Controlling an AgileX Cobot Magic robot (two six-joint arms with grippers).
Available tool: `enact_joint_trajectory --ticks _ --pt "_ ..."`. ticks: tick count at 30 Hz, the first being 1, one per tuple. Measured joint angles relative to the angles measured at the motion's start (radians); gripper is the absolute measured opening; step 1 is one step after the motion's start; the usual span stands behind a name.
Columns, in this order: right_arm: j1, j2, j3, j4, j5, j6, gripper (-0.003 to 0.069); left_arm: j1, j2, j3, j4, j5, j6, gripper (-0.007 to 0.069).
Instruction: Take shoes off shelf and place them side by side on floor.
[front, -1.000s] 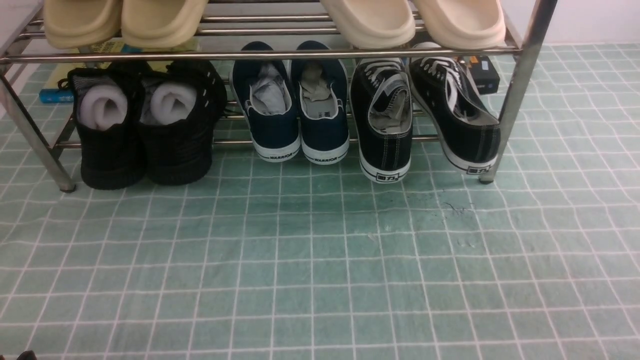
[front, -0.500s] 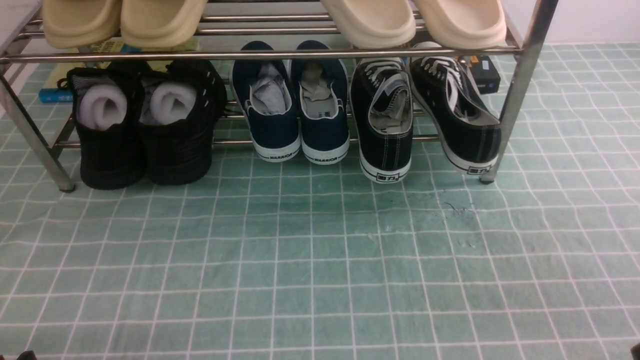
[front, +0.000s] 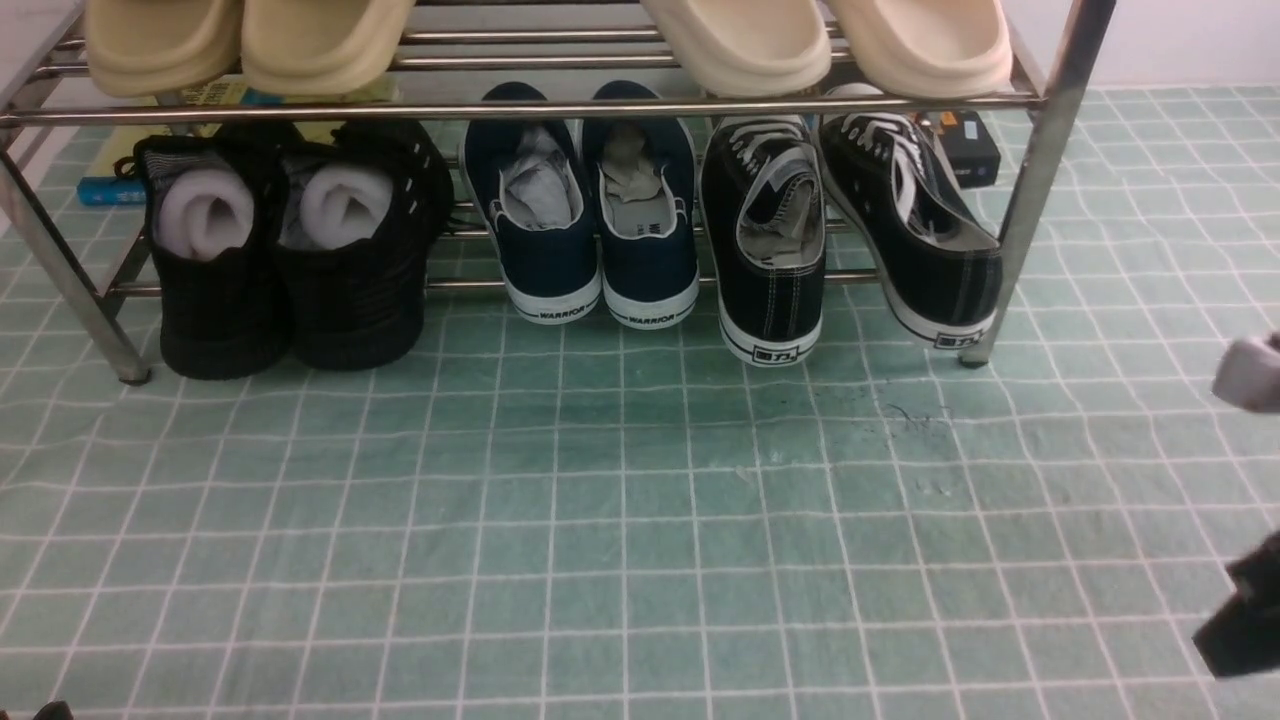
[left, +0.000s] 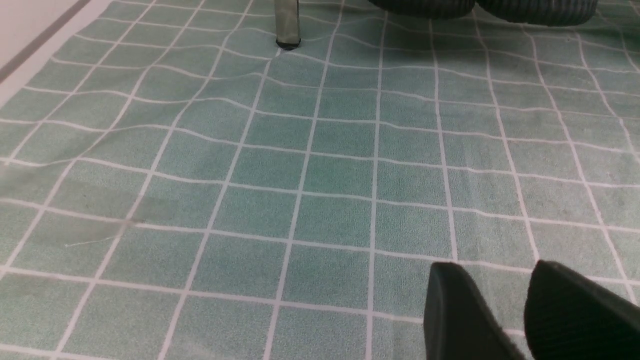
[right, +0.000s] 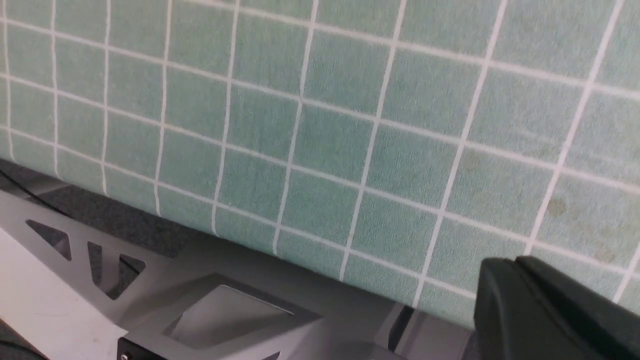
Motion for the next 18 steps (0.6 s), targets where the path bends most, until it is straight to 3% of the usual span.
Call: enact_joint_trajectory --ticks 4,8,13,18 --pt "0.045 0.132 -0.136 0.001 -0.026 -0.032 0.0068 0.0 0.0 0.0 0.0 0.0 0.0 0.0242" --pt "0.154 0.25 -0.273 -0.022 -0.036 -0.04 0.0123 0.0 0.0 0.0 0.0 0.0 0.0 0.0242" --pt "0.273 0.416 -0.504 -0.158 -0.038 0.038 0.0242 0.0 0.0 0.0 0.0 0.0 0.0 0.0242" --pt "0.312 0.545 -0.724 -0.315 -0.047 0.119 0.0348 0.0 0.0 0.0 0.0 0.0 0.0 0.0242"
